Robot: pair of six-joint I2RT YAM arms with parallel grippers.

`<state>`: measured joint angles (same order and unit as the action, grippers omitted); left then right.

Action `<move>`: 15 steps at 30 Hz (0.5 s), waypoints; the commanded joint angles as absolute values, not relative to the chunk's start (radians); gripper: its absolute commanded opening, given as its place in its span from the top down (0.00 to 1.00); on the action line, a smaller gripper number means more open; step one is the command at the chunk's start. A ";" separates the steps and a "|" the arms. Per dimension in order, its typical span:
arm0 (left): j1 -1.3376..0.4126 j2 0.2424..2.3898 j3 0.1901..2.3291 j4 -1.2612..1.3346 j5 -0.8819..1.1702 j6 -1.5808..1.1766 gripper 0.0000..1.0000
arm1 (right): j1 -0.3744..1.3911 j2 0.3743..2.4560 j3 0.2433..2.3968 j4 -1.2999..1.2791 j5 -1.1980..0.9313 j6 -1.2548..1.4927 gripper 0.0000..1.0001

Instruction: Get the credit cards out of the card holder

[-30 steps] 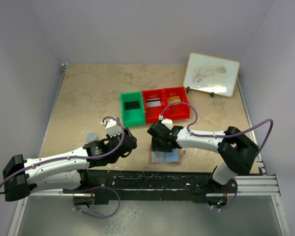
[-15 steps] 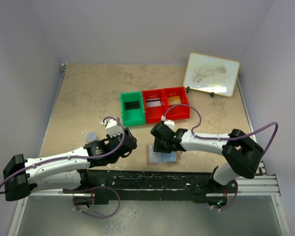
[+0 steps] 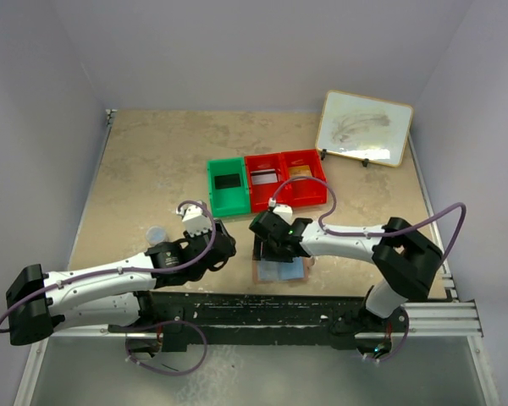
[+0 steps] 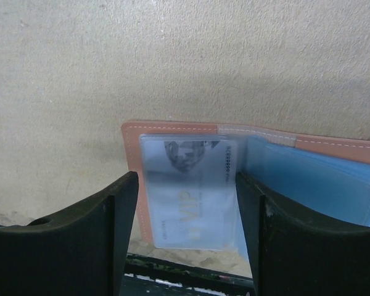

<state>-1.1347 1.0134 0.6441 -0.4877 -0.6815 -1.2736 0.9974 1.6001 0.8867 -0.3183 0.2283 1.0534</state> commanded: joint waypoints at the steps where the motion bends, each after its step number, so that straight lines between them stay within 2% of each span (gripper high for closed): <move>1: -1.135 0.995 0.648 -0.474 -0.701 -1.296 0.46 | 1.015 1.677 0.888 -0.406 0.314 1.075 0.33; 9: -1.135 0.996 0.650 -0.477 -0.701 -1.295 0.46 | 1.033 1.705 0.899 -0.419 0.323 1.104 0.40; 15: -1.135 0.992 0.650 -0.481 -0.701 -1.295 0.46 | 1.024 1.616 0.815 -0.245 0.193 1.068 0.43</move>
<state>-1.1347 1.0119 0.6441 -0.4881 -0.6815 -1.2827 1.0328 1.6238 0.9092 -0.3565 0.2897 1.0657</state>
